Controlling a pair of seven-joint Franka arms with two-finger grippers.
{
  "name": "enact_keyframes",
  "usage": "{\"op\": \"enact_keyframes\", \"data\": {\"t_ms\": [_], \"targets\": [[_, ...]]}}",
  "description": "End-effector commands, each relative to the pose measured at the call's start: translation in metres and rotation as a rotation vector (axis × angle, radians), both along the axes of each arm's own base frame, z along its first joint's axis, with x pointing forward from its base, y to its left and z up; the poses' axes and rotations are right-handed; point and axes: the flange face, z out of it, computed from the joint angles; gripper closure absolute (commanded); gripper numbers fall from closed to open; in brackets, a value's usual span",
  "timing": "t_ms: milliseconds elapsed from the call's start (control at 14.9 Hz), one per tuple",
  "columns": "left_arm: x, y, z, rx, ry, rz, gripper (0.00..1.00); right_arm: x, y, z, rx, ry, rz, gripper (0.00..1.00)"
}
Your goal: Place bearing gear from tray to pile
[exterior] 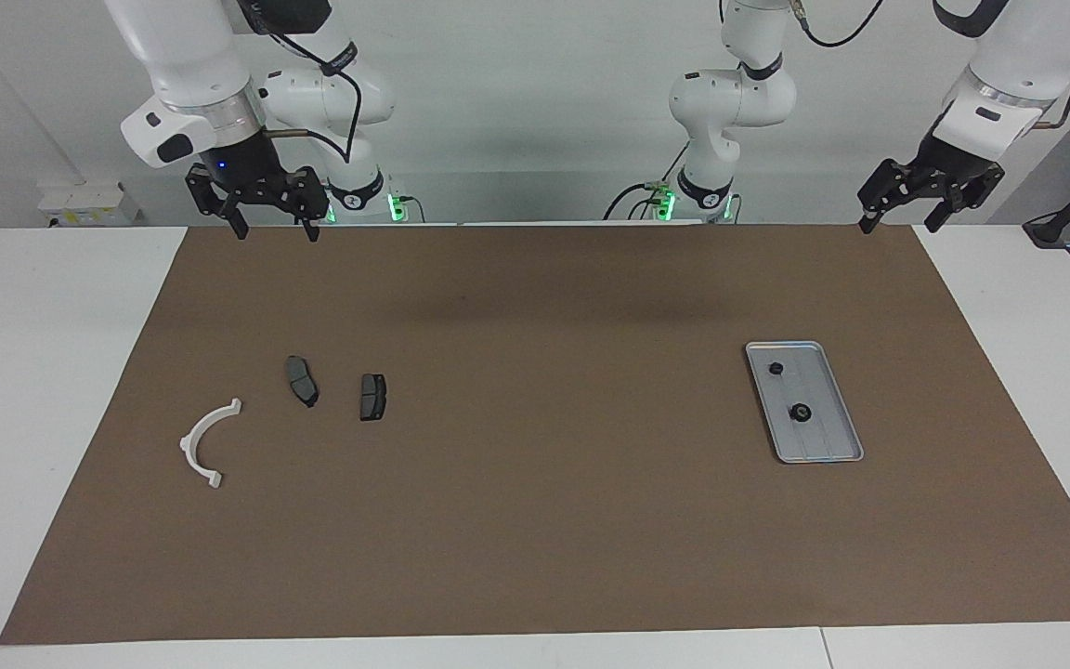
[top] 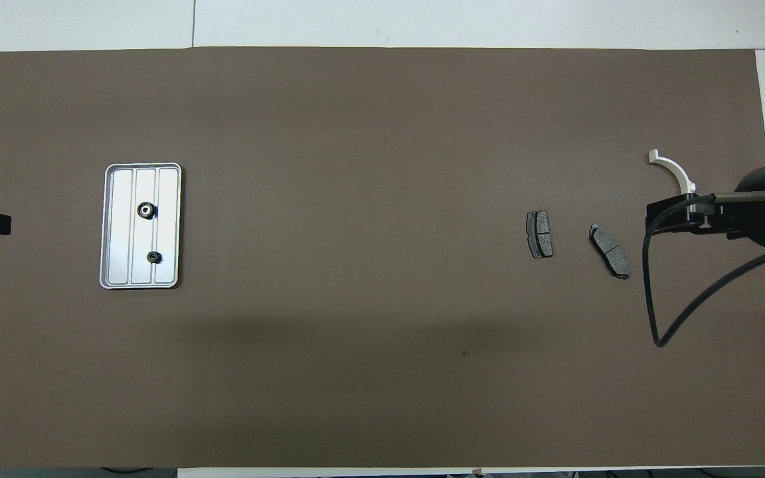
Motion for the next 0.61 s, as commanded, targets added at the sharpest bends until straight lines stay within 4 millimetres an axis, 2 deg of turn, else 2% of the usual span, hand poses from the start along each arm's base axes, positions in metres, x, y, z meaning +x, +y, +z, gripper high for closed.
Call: {"op": "enact_keyframes", "data": {"t_ms": [0, 202, 337, 404, 538], "targets": [[-0.007, -0.001, 0.006, -0.004, -0.003, -0.019, 0.0, -0.003, -0.003, 0.004, -0.002, -0.009, -0.011, 0.0], [-0.007, -0.001, 0.008, -0.004, -0.005, -0.009, 0.0, -0.003, -0.003, 0.004, -0.002, -0.008, -0.011, 0.0], [-0.011, 0.0, 0.002, -0.006, 0.004, 0.007, 0.0, -0.003, -0.003, 0.004, -0.002, -0.009, -0.011, 0.0], [-0.013, 0.0, -0.007, -0.009, -0.012, 0.029, 0.0, -0.003, -0.003, 0.004, -0.002, -0.009, -0.011, 0.0], [-0.02, -0.011, -0.053, -0.019, -0.067, 0.065, 0.0, -0.004, -0.003, 0.005, -0.002, -0.011, -0.011, 0.0]]}}
